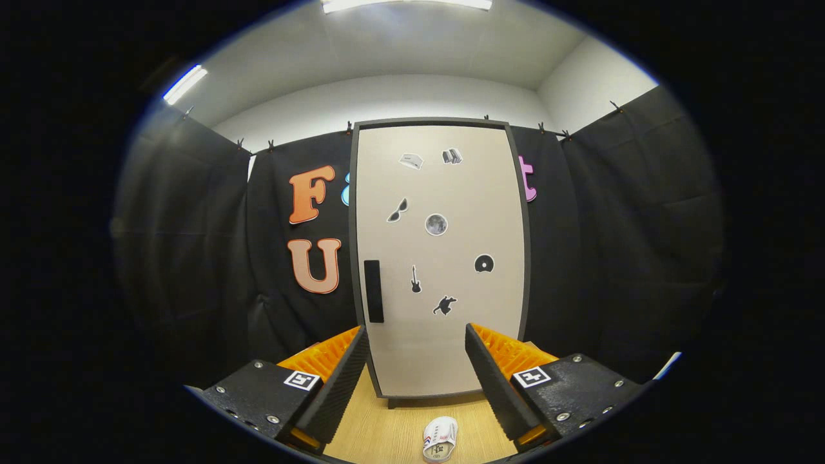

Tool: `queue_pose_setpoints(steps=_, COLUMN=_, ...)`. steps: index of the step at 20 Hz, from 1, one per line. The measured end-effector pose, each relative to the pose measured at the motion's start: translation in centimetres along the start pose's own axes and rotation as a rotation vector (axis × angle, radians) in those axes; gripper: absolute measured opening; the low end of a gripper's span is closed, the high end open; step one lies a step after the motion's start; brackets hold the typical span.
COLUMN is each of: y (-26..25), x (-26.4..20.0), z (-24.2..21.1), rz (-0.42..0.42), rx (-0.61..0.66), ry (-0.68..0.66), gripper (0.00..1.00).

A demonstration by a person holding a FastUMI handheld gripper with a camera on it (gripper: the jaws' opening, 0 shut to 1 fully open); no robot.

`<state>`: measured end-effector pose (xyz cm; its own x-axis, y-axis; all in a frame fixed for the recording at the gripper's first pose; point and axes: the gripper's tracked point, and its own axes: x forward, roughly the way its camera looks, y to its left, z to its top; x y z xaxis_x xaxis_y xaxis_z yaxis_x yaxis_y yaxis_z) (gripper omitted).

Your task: Open the shoe cabinet door, grab the shoes and put them into the shoe cabinet, then close the shoe cabinet door.

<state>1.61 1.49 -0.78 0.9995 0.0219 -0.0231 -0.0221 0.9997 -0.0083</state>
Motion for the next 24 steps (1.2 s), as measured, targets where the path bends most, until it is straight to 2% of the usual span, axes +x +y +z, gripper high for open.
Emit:
queue_pose_setpoints(steps=12, y=4.6, x=7.1, z=-0.6, rz=0.064, rx=-0.023, ry=0.011, gripper=0.94)
queue_pose_setpoints(steps=24, y=8.3, x=18.1, z=-4.0, rz=0.088, rx=-0.017, ry=0.093, gripper=0.93)
